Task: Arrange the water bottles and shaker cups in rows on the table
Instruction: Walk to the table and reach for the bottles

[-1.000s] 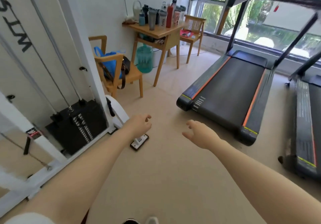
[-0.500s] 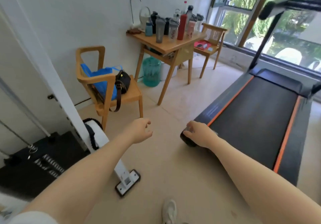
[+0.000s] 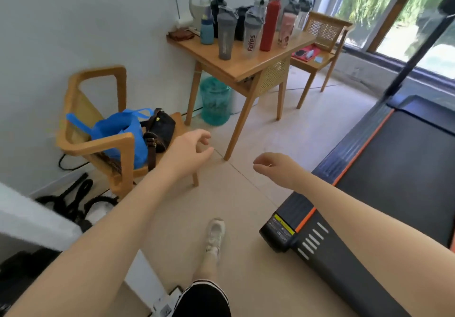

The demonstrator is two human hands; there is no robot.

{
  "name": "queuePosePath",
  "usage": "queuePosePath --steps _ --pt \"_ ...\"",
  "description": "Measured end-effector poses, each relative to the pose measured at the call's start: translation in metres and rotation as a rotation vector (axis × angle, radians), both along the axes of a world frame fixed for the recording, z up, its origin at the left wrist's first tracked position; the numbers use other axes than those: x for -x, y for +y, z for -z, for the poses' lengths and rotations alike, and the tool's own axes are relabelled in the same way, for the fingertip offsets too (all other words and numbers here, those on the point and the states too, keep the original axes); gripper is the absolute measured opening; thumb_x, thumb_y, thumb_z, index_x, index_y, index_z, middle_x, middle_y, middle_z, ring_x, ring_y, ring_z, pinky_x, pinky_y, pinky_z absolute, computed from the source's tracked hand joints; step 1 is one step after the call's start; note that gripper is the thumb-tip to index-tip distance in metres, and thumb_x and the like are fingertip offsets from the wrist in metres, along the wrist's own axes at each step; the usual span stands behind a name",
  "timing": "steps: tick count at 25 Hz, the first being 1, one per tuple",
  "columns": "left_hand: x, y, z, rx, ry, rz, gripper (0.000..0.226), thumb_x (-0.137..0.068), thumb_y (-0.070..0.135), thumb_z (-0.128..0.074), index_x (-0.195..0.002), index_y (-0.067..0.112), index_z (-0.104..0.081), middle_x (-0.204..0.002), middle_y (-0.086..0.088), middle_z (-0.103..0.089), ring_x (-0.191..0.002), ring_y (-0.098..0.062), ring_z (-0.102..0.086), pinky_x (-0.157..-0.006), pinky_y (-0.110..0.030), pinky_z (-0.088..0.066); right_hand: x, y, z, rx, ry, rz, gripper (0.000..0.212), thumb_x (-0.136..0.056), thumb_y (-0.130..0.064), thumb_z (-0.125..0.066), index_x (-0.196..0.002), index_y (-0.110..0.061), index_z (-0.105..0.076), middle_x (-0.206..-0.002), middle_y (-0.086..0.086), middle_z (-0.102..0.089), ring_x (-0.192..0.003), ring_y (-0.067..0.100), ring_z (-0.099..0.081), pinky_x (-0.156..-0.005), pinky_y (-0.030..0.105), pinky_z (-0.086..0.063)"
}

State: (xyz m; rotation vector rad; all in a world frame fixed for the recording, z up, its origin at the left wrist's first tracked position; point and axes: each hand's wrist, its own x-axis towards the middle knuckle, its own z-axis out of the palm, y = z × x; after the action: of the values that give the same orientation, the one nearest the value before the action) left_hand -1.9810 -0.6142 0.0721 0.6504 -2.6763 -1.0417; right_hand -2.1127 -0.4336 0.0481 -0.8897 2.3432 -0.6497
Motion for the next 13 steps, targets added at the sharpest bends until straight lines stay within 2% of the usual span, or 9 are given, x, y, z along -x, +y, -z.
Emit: queuePosePath --steps 3,6,10,13 --pt "0.109 -0.056 0.000 0.007 0.045 0.037 0.038 -0.089 0.021 -0.055 -0.125 0.015 -0.049 -0.113 -0.001 -0.058 -0.093 -0.015 -0.057 -0.076 -0.023 -0.041 0.094 -0.058 -0.002 -0.081 0.115 -0.047 0.036 -0.093 -0.032 -0.046 -0.123 -0.013 -0.052 -0.122 0.005 -0.058 -0.109 0.023 -0.055 -0.093 0.031 -0.043" --pt "0.217 -0.110 -0.013 0.014 0.005 0.117 0.037 -0.088 0.022 -0.055 -0.125 0.016 -0.049 -0.114 -0.003 -0.059 -0.089 -0.013 -0.055 -0.076 -0.024 -0.039 0.188 -0.113 -0.020 -0.150 0.163 -0.031 0.037 -0.093 -0.033 -0.046 -0.124 -0.012 -0.051 -0.122 0.008 -0.059 -0.107 0.023 -0.056 -0.092 0.032 -0.045" --pt "0.349 -0.169 -0.033 0.059 -0.038 0.233 0.037 -0.088 0.025 -0.055 -0.124 0.017 -0.051 -0.116 -0.002 -0.059 -0.096 -0.011 -0.053 -0.080 -0.024 -0.041 0.296 -0.168 -0.049 0.035 0.218 0.133 0.028 -0.093 -0.026 -0.047 -0.113 -0.009 -0.058 -0.109 0.007 -0.065 -0.100 0.023 -0.059 -0.088 0.032 -0.046" --pt "0.435 -0.191 -0.039 0.049 -0.037 0.233 0.037 -0.089 0.026 -0.054 -0.125 0.018 -0.049 -0.122 0.000 -0.056 -0.109 -0.016 -0.054 -0.081 -0.022 -0.042 0.375 -0.192 -0.054 0.182 0.194 0.274 0.023 -0.092 -0.024 -0.050 -0.107 -0.010 -0.062 -0.104 0.004 -0.066 -0.096 0.019 -0.059 -0.086 0.029 -0.046"
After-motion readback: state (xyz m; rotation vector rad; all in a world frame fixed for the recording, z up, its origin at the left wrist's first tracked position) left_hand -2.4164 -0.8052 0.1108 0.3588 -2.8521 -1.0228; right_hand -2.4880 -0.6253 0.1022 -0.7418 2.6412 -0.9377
